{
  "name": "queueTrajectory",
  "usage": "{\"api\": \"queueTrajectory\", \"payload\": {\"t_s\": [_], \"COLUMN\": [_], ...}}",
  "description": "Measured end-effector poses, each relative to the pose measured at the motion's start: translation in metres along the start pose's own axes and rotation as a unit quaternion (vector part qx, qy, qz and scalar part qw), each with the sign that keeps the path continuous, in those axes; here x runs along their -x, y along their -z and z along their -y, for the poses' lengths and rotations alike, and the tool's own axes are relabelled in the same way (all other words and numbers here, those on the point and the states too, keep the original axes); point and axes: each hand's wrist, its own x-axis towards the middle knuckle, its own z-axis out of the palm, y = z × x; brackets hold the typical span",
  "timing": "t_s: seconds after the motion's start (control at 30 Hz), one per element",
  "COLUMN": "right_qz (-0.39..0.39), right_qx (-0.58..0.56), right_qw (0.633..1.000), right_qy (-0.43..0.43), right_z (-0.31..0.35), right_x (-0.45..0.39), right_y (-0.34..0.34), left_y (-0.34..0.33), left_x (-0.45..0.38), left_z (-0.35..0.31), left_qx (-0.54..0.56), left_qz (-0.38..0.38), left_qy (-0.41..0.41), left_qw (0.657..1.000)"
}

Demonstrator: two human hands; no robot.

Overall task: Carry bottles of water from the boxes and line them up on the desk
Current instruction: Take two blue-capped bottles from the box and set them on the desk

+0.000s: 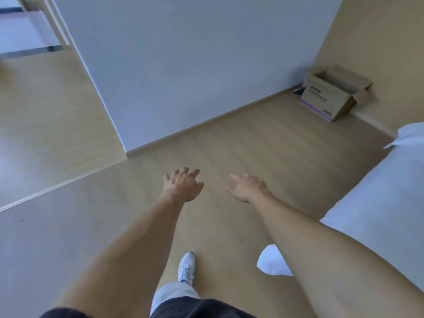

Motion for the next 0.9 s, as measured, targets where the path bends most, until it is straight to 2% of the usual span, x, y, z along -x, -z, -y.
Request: {"api": "queueTrajectory", "payload": {"t_s": [0.27,0.57,0.73,0.9], "right_qz": [-0.022,-0.034,-0.038,-0.048], "right_qx": [-0.05,-0.083,-0.092,-0.12], "right_qw": [0.993,0.976,0.973,0.97], "right_qy": [-0.1,-0.197,-0.21,-0.208], "right_z": [-0.009,-0.066,-0.11,-0.164], "right_x": [-0.093,-0.17,-0.236,-0.315], "right_y": [0.082,0.118,0.14,0.175], "left_y": [0.084,0.107,0.125,0.158], "left_x": [-0.156,-0.27,-0.342,-0.425], "left_z": [-0.024,-0.097,-0.141,-0.197], "left_qx": [-0.042,-0.071,-0.091,-0.108], "left_qz": [0.023,0.025,0.02,0.016], "left_qy": [-0.105,-0.217,-0.249,-0.245], "left_qw": [0.993,0.973,0.964,0.963]}}
